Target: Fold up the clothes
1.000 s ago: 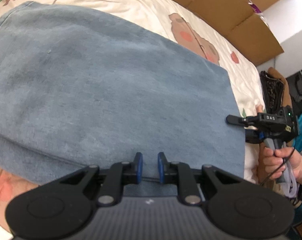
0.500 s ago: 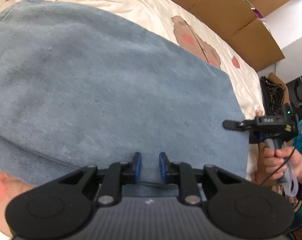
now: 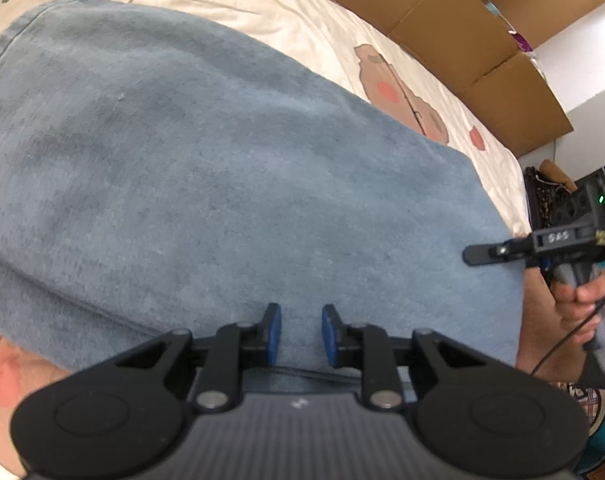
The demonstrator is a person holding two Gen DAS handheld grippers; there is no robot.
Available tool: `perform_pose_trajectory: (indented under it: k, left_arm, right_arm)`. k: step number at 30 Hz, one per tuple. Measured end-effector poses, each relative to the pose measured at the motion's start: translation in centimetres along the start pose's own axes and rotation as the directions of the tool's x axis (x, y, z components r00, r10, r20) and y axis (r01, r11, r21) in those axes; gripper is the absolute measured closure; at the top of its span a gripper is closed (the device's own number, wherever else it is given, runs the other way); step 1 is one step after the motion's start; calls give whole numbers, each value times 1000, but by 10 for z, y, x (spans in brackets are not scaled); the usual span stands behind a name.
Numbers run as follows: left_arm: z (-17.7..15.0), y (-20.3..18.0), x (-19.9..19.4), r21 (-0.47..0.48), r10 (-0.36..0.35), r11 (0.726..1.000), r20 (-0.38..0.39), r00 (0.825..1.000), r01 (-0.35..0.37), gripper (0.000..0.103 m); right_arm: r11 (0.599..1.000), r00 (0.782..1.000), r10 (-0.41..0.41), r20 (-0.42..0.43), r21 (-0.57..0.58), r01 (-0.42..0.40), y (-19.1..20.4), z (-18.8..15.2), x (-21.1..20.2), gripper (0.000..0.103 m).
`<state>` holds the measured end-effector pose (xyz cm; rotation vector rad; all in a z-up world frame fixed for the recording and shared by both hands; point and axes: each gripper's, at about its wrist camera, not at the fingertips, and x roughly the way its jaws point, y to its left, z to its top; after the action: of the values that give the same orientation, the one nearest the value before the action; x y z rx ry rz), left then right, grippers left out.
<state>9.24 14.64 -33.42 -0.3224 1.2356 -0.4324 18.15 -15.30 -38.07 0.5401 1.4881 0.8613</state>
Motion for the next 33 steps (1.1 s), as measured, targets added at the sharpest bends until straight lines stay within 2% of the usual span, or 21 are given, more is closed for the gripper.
perform_pose_trajectory:
  k: [7, 11, 17, 24, 33]
  left_arm:
    - [-6, -3, 3, 15, -30, 999, 1, 1000, 30, 71]
    - [-5, -9, 5, 21, -45, 999, 12, 999, 45, 70]
    - [4, -26, 14, 34, -76, 997, 22, 997, 75, 69]
    - [21, -56, 28, 59, -120, 991, 17, 993, 118, 70]
    - [30, -77, 18, 173, -140, 975, 2, 990, 137, 70]
  right_arm:
    - [992, 997, -51, -60, -120, 44, 52, 24, -11, 97]
    - [983, 991, -93, -93, -167, 76, 68, 36, -14, 98]
    - [977, 986, -124, -113, -185, 101, 74, 56, -26, 98]
    - [968, 984, -153, -86, -213, 132, 81, 89, -54, 98]
    - [950, 980, -194, -40, -256, 177, 74, 129, -91, 98]
